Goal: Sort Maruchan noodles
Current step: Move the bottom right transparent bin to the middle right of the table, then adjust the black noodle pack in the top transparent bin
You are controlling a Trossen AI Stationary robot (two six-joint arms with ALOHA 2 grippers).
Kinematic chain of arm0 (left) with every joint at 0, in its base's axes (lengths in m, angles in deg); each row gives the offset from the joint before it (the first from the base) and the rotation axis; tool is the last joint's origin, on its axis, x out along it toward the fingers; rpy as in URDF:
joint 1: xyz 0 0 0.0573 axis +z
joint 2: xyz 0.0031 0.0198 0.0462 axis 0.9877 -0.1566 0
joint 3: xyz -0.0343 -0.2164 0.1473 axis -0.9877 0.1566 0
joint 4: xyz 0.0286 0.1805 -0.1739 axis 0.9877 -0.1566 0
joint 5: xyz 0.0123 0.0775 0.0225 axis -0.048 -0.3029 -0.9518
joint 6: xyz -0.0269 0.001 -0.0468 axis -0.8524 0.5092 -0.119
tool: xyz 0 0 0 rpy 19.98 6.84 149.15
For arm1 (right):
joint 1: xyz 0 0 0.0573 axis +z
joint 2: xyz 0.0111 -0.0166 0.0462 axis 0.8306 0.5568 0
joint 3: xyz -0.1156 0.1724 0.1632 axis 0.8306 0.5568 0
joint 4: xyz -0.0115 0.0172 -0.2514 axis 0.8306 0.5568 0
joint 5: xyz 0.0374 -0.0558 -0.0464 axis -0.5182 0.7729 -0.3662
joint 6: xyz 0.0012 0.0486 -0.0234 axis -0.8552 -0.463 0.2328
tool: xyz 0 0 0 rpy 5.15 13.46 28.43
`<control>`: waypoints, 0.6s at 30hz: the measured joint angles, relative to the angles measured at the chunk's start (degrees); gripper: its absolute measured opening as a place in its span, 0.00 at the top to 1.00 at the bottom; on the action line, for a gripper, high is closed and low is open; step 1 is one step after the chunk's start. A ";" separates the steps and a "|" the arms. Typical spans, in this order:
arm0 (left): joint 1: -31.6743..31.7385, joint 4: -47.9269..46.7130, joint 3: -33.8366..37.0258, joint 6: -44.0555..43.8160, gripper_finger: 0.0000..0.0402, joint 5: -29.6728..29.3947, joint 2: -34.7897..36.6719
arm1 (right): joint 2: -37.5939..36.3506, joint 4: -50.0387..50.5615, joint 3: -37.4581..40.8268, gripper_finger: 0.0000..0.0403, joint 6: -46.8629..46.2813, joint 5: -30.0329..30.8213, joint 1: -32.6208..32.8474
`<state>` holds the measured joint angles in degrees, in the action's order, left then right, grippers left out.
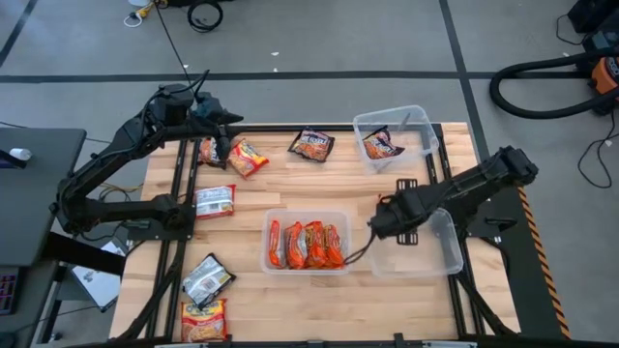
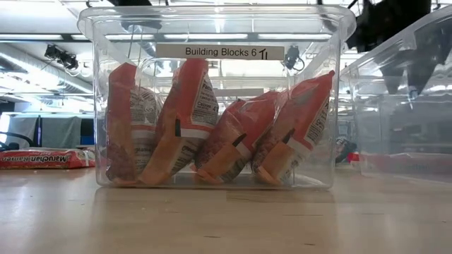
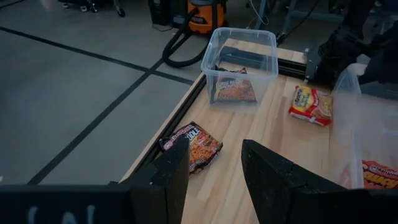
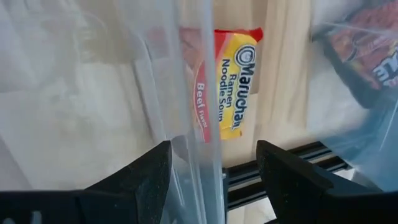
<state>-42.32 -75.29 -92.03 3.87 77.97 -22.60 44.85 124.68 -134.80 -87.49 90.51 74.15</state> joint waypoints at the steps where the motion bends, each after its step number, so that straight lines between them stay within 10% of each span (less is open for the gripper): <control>1: 0.00 0.00 0.00 0.00 0.63 0.00 0.00 | -0.47 0.01 0.00 0.40 -0.26 -0.85 -0.50; 10: 0.00 2.12 0.00 -0.68 0.63 1.53 0.00 | -7.26 0.75 -11.34 0.40 -12.26 -4.60 -5.59; 18: -0.36 13.13 0.00 -6.56 0.63 10.79 -1.56 | -12.06 -5.53 -10.82 0.40 -16.57 1.92 -32.24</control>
<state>-42.67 -62.16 -92.03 -2.69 88.76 -24.16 32.79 119.15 -145.61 -104.05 92.43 41.91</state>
